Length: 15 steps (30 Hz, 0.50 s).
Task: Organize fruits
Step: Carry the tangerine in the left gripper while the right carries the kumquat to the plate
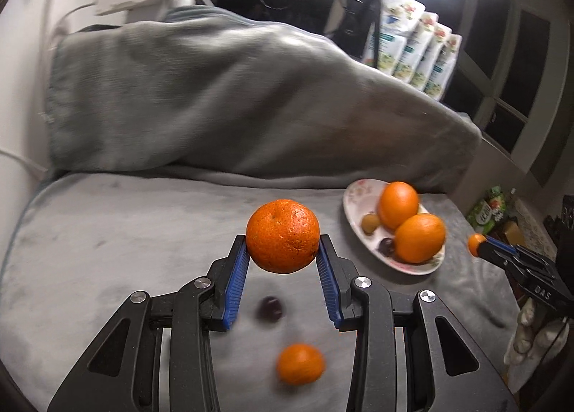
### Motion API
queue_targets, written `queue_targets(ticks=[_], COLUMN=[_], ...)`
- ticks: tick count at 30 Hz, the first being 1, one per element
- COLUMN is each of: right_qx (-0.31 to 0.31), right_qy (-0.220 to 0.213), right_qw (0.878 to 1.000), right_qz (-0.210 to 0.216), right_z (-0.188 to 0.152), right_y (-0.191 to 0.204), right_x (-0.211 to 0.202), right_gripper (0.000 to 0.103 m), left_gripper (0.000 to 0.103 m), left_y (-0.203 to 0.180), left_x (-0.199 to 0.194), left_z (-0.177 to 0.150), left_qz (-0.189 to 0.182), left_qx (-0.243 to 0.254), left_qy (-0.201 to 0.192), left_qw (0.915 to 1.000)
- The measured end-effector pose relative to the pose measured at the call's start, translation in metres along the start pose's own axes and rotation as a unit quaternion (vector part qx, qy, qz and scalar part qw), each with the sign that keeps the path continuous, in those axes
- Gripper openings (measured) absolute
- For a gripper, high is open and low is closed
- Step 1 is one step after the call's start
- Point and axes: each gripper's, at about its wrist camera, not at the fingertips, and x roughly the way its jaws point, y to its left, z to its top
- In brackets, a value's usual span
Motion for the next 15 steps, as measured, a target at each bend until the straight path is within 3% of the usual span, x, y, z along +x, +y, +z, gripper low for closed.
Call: queue_targets(ticks=[15], right_qx=[0.032], right_qy=[0.007], right_qw=[0.999], right_qz=[-0.026], right_z=[0.017], right_y=[-0.063], right_x=[0.035], right_gripper=[0.024], left_gripper=[0.037], left_y=[-0.065], left_x=[0.052], left_z=[0.004], left_qz=[-0.04], left_qx=[0.053], left_qy=[0.04], left_qw=[0.997])
